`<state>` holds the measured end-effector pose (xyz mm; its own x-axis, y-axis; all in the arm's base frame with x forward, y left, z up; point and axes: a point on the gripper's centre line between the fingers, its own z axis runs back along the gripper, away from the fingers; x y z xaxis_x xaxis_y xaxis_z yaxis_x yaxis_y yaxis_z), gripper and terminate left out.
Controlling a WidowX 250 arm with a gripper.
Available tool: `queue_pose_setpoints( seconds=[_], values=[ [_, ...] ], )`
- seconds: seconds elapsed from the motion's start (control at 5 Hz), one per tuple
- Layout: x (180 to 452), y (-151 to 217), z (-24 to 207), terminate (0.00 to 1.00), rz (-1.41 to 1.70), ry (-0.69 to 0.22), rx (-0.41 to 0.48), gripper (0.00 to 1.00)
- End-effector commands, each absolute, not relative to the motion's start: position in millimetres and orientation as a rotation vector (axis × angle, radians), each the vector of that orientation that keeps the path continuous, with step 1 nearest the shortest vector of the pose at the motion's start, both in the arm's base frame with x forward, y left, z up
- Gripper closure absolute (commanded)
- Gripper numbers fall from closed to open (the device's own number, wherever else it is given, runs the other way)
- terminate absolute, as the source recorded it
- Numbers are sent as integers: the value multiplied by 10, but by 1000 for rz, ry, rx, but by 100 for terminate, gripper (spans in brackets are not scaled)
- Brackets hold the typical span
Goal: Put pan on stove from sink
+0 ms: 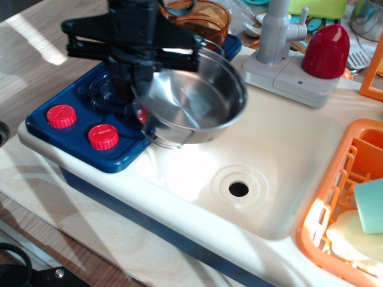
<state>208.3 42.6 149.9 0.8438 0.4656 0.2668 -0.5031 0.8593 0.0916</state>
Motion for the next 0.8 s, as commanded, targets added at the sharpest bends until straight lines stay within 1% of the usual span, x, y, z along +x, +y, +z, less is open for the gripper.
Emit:
queue_pose_setpoints(
  seconds=[0.0, 0.2, 0.4, 0.6],
  values=[
    [2168, 862, 1669, 0, 476, -317, 154, 100],
    [2141, 946, 1624, 0, 468, -326, 121, 100],
    [2106, 993, 1501, 0, 450, -356, 82, 0],
    [2106, 993, 1501, 100, 450, -356, 82, 0]
  ],
)
